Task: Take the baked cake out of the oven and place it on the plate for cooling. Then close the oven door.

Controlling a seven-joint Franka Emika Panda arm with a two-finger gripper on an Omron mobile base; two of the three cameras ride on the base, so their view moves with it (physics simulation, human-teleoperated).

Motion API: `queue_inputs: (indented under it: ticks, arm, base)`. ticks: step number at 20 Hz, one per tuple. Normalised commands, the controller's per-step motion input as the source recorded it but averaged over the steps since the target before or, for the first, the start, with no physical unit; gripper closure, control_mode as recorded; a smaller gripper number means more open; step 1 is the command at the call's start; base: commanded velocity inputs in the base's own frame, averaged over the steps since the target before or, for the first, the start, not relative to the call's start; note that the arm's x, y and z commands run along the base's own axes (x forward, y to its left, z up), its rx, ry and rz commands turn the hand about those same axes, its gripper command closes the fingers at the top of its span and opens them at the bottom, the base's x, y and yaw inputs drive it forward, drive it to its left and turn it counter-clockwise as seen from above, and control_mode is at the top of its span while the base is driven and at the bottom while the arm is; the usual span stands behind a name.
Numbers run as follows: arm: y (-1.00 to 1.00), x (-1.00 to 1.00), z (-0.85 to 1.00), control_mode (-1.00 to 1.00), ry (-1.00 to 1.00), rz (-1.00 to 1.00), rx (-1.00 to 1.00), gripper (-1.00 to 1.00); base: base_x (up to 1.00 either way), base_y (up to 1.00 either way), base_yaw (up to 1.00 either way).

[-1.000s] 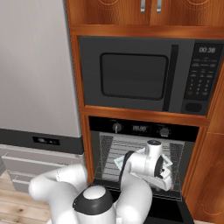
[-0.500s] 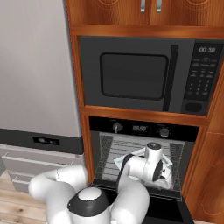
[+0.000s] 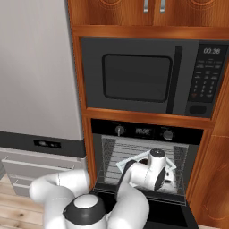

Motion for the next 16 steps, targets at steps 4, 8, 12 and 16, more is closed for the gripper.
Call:
queue_inputs:
  ticks: [4, 8, 12, 16]
  arm:
    - [0.0, 0.0, 0.15, -1.0, -0.09, 0.24, 0.01, -1.0]
    - [0.0, 0.0, 0.21, -1.0, -0.18, 0.19, 0.03, -1.0]
    - [0.02, -0.03, 0.34, -1.0, -0.16, 0.13, 0.04, -1.0]
    - [0.02, -0.15, 0.09, -1.0, -0.18, 0.08, 0.07, -1.0]
  base:
    - [0.0, 0.0, 0.0]
    - [0.0, 0.0, 0.0]
    - [0.0, 0.0, 0.0]
    - [0.0, 0.0, 0.0]
